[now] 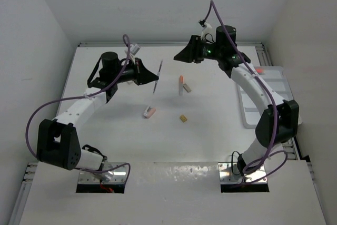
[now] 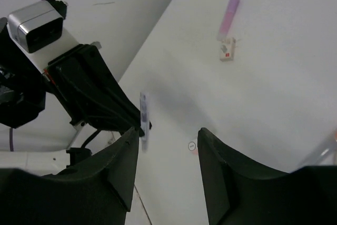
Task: Sort the stationery into containers
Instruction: Pick up the pen from the center of the board, then place the stationery at the corner of the board.
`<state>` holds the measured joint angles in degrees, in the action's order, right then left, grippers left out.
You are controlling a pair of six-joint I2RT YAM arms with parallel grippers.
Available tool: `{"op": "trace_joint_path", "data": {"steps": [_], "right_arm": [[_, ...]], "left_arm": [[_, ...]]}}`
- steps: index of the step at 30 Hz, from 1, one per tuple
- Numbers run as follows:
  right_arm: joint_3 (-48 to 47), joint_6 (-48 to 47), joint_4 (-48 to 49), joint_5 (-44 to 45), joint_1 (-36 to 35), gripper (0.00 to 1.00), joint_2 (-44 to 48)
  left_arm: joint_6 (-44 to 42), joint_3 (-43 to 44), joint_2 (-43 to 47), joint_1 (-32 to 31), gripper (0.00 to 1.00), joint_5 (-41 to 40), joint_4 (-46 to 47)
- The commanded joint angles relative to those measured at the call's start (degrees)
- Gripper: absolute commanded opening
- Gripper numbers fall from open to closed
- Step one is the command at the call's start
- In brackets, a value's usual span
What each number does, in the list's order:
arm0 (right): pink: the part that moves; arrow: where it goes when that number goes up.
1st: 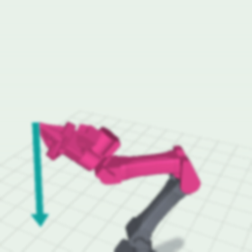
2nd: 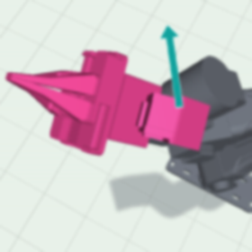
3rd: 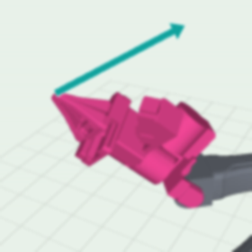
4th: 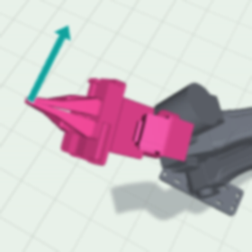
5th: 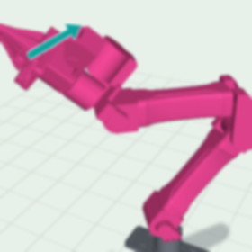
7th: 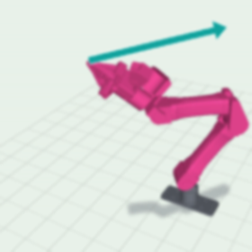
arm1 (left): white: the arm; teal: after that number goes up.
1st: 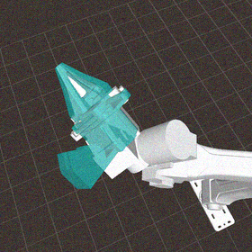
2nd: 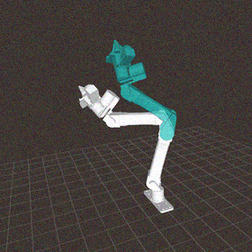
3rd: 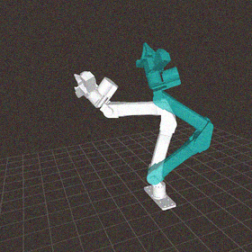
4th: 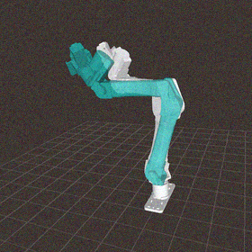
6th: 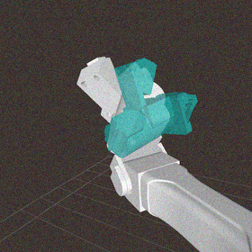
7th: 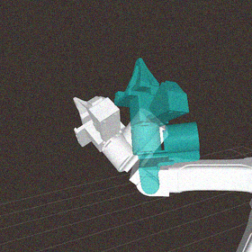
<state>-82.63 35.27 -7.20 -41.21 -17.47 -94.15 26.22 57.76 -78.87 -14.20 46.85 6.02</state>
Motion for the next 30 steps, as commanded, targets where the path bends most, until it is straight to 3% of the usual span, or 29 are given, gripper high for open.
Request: {"op": "trace_joint_path", "data": {"steps": [1,16,17,21,23,25,26,27,29,30], "right_arm": [[-4.5,3.1,5.4,-1.7,-2.2,0.48,-2.2],[-5.7,5.1,9.7,-6.6,-6.6,0.44,-4.6],[-5.6,4.9,10.1,-6.9,-7.0,0.41,-4.6],[-5.3,3.4,9.8,-7.4,-7.7,0.13,-4.6],[-5.3,3.4,9.8,-7.6,-7.7,0.06,-4.5],[-5.4,2.3,9.5,-7.5,-7.7,0.0,-4.3],[-5.5,0.5,8.1,-7.3,-7.7,0.0,-4.1],[-5.9,-0.5,7.4,-7.2,-7.4,0.0,-4.0],[-6.1,-2.6,4.0,-7.0,-5.7,0.0,-3.5],[-6.1,-5.3,2.9,-6.5,-4.6,0.0,-2.7]], "left_arm": [[11.7,-1.1,1.4,-0.3,0.0,6.2,11.0],[14.8,-0.8,1.8,-2.1,0.0,5.5,12.3],[14.9,-0.9,1.8,-2.1,0.0,5.5,12.3],[14.8,-0.6,2.0,-2.3,0.0,5.4,12.5],[14.9,-0.5,2.0,-2.4,0.01,5.4,12.3],[14.1,0.2,2.0,-2.4,0.1,5.2,11.6],[13.4,0.7,2.0,-2.3,0.33,5.3,9.9],[11.2,1.3,1.7,-2.4,0.47,5.1,8.3],[7.3,4.6,1.6,-2.3,0.65,2.4,-0.6],[3.5,5.4,1.5,-2.2,0.68,1.6,-3.0]]}}
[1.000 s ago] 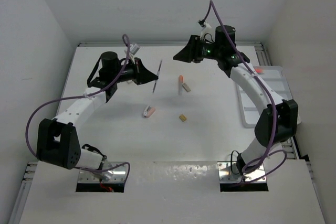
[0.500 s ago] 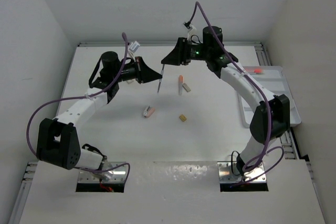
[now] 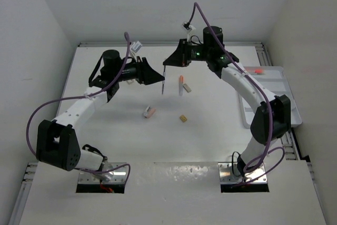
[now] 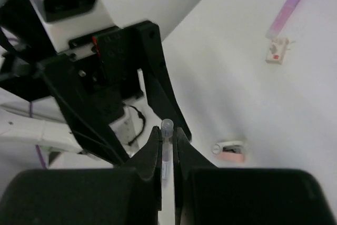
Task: Sort the stationery into containers
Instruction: Place the stationery at the corner of the board.
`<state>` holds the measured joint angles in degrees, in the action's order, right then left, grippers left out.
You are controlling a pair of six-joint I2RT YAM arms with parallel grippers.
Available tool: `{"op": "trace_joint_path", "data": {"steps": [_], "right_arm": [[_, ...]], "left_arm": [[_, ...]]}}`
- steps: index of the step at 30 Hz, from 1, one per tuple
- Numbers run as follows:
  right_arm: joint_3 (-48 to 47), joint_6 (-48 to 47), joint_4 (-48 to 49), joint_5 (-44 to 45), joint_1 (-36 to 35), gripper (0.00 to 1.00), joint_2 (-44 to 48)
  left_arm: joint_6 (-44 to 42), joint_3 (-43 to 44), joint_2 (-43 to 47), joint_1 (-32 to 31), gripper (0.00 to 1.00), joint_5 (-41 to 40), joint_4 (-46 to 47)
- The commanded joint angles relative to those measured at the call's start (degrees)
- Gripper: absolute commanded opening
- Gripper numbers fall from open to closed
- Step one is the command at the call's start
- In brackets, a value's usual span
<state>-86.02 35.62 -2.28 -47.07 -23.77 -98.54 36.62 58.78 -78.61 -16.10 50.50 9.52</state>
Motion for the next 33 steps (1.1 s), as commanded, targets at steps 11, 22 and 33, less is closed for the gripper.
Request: {"op": "trace_joint_path", "data": {"steps": [11,22,33], "right_arm": [[3.4,-58.2,-14.6,13.6,23.1,0.0,9.3],[2.2,-101.4,-17.1,15.9,37.9,0.0,-1.1],[-2.5,-114.6,-17.0,24.0,37.5,0.0,-13.3]], "left_arm": [[-19.5,4.6,2.7,5.0,0.72,-6.7,-16.6],[-19.7,4.1,0.6,5.6,0.72,-6.7,-14.0],[-21.8,3.7,-1.3,5.6,0.73,-8.3,-15.1]]}}
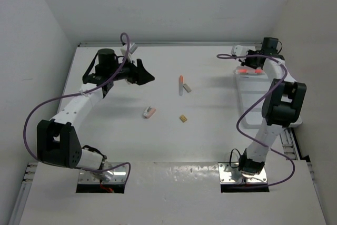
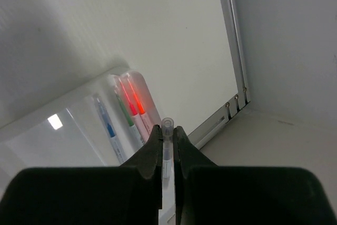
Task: Sort the stationery into containers
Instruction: Place the stationery at the corner of the board.
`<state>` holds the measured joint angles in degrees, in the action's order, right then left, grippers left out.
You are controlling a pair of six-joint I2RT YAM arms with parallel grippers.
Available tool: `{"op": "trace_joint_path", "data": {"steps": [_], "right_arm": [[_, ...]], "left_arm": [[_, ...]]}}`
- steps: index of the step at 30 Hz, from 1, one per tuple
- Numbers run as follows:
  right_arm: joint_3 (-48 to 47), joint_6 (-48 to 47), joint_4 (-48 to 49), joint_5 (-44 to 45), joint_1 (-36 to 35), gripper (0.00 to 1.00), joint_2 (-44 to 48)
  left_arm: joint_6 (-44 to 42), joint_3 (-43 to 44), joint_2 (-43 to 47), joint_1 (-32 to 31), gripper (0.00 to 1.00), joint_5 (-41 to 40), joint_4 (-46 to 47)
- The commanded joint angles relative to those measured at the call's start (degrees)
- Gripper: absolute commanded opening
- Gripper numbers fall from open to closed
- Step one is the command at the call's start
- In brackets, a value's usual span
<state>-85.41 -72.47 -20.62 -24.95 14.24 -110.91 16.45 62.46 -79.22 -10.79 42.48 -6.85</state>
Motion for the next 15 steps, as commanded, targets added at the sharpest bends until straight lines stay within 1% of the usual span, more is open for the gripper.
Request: {"op": "trace_joint_path", "data": {"steps": [1,3,7,11,12,13,14,15], "right_arm": [[-3.0,-7.7,2.6,2.9,-0.6,0.0,-2.2],[-3.5,-9.8,4.0,3.9,-1.0,0.0,-3.4],[-6.8,-12.9,0.9,7.2,-1.4,0.0,-7.8],[-7.7,-15.5,-2.4,10.1,-2.3,0.0,-9.1],[-7.5,-15.9,-3.4,10.9,-2.5,0.0,-9.2],[-7.6,-16.7,-4.0,12.5,-2.6,0.06,-9.6],[-7.6,-17.0,-4.6,13.4,-3.0,0.11,-9.8],[-8.1,-17.0,-6.5,14.2,-3.2,0.22,-9.8]], "left_arm": [[-1.7,0.0,-0.8,0.2,0.73,-0.1,1.3],[-1.9,0.1,-1.6,0.3,0.75,-0.3,1.2],[-3.0,1.1,-3.0,0.4,0.76,-1.3,-1.7],[-3.5,1.7,-3.5,0.6,0.76,-4.1,-3.4],[-3.6,1.8,-3.4,0.7,0.76,-6.1,-3.8],[-3.8,2.1,-3.5,0.7,0.77,-7.6,-4.3],[-3.7,2.3,-3.6,0.8,0.77,-11.1,-4.7],[-3.4,2.9,-3.9,0.8,1.0,-13.6,-6.5]]}}
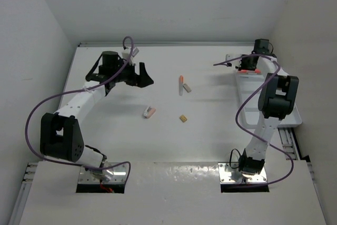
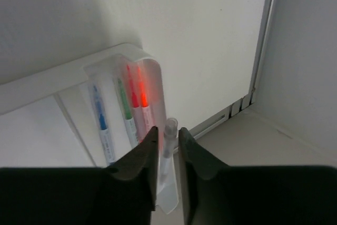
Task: Sort the stationery into containers
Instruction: Place the stationery at the corner of the board, then pick up the pen from the center of the board.
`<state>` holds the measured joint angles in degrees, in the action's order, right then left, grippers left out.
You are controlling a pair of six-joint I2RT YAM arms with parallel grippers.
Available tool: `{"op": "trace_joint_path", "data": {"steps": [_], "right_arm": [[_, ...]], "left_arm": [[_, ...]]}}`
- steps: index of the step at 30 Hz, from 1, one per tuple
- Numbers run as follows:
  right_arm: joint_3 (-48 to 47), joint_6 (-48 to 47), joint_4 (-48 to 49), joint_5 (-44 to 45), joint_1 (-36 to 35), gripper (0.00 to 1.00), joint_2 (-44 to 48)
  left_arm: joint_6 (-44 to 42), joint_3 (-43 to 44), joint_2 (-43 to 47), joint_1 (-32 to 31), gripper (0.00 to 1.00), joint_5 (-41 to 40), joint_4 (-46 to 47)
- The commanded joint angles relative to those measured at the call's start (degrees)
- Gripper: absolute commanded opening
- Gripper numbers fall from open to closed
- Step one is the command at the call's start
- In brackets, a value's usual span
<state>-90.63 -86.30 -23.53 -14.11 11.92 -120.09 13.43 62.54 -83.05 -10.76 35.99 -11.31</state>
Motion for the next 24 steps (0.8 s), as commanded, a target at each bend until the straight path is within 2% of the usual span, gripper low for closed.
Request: {"op": "trace_joint_path", "data": {"steps": [1,4,8,11,13,14,15,16,17,18,19,20,22,24], "right_arm": [[-3.1,-3.1,-4.3,4.4,-0.9,0.26,-0.8],[-3.3,-1.9,-5.5,5.3,-1.3,0.33,-0.7],[-2.4,-1.4,-6.5,5.5,-1.5,0.33,1.3],[-1.7,6.9,-5.6,1.2,-2.3,0.33,6.1],[-1.5,19.6,-5.7,-2.2,-3.6,0.32,9.6],[-1.1,25.2,-5.2,-5.1,-4.1,0.32,13.6],[-0.4,38.5,-4.2,-6.1,-4.6,0.32,15.6],[1.1,44.9,-4.0,-7.4,-5.5,0.34,17.7],[2.2,51.0,-4.2,-9.4,-5.8,0.35,19.7],[3.7,61.3,-4.0,-13.7,-6.0,0.36,23.7],[8.4,66.6,-1.5,-15.1,-6.6,0.38,25.9],[11.1,75.7,-0.1,-16.4,-7.0,0.39,29.8],[19.3,85.8,4.7,-18.7,-8.3,0.4,33.7],[23.4,91.7,6.8,-20.2,-9.4,0.42,37.6]], "left_arm": [[0.2,4.4,-1.1,0.7,1.0,-9.7,-3.3],[-0.9,8.5,-3.5,0.9,1.0,-19.5,-8.8],[-0.2,11.1,-4.6,1.7,1.0,-28.4,-11.8],[-0.8,11.9,-4.8,3.7,1.0,-33.9,-11.6],[-1.3,12.4,-5.8,5.3,1.0,-34.6,-10.8],[-1.4,12.6,-6.3,7.1,0.92,-34.8,-9.7],[-0.6,12.9,-7.6,7.7,0.86,-35.0,-8.9],[-0.2,13.3,-8.5,8.6,0.76,-35.7,-7.7],[0.4,13.9,-9.6,8.7,0.71,-37.8,-7.4],[0.6,16.3,-12.5,8.9,0.66,-38.8,-7.4],[0.9,18.2,-14.7,9.2,0.62,-40.6,-8.6],[1.1,20.1,-16.6,9.3,0.61,-41.6,-9.3],[1.9,26.6,-23.0,9.7,0.63,-43.1,-12.3],[2.8,31.6,-28.5,10.0,0.68,-43.1,-13.0]]}}
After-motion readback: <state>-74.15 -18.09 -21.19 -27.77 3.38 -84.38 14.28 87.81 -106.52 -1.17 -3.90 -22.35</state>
